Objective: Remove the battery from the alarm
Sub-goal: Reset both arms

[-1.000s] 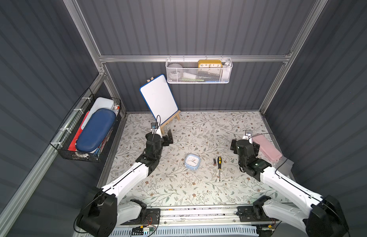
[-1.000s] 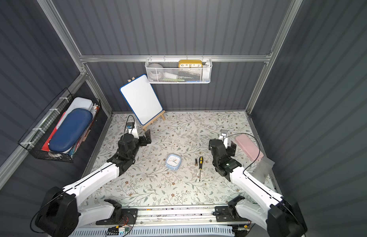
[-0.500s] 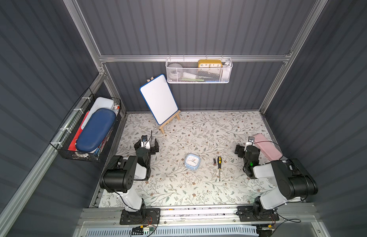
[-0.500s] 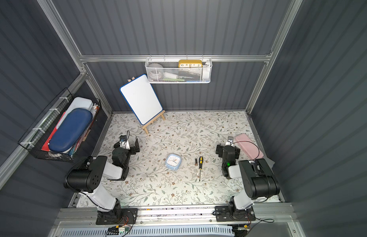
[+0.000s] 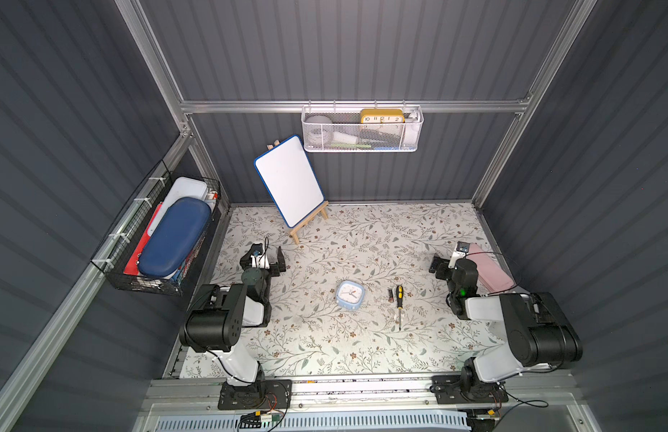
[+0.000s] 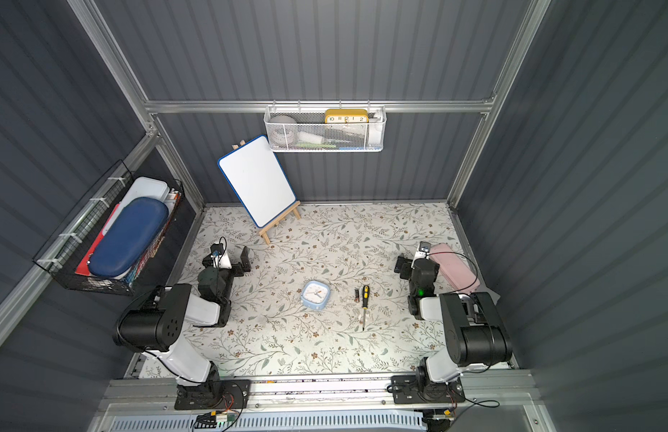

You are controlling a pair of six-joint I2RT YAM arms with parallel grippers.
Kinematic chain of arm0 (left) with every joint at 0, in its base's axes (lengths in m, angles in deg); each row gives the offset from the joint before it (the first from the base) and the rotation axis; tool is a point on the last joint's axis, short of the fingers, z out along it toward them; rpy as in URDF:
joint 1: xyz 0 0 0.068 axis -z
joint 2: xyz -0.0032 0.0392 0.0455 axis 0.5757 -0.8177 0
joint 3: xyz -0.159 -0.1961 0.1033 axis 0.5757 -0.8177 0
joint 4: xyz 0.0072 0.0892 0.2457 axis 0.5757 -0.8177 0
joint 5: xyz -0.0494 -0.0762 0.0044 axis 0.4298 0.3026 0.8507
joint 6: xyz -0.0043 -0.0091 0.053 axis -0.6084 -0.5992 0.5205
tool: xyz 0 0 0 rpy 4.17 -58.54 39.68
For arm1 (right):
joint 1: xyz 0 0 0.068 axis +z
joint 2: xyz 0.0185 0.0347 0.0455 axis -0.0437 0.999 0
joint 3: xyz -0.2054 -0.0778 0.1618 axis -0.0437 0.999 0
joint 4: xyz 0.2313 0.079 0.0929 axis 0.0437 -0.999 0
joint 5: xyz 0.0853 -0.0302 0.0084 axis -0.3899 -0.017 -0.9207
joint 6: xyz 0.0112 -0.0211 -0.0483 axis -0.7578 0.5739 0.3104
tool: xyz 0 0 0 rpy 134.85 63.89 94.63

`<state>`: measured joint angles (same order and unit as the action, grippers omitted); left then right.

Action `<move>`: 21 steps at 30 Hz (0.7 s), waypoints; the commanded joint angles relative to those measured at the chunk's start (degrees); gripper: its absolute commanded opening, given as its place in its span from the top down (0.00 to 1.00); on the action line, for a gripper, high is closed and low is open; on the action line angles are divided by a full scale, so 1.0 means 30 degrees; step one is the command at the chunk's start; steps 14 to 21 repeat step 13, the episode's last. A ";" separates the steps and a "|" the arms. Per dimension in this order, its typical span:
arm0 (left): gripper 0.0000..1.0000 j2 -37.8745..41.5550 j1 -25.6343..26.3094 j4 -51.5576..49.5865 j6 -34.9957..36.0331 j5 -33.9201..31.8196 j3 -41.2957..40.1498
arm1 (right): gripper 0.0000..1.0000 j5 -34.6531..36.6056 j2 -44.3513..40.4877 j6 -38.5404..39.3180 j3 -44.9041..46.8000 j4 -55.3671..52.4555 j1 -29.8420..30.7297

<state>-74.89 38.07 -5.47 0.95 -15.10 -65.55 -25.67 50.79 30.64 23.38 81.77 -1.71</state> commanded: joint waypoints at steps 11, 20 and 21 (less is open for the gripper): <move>0.01 0.0242 -0.0035 0.0533 -0.0232 0.0233 0.0223 | 0.01 -0.0137 0.0240 -0.0192 -0.0167 0.0189 -0.0002; 0.00 0.0239 -0.0036 0.0532 -0.0232 0.0248 0.0223 | 0.01 -0.0121 0.0208 -0.0192 -0.0111 0.0288 -0.0002; 0.00 0.0239 -0.0036 0.0532 -0.0232 0.0248 0.0223 | 0.01 -0.0121 0.0208 -0.0192 -0.0111 0.0288 -0.0002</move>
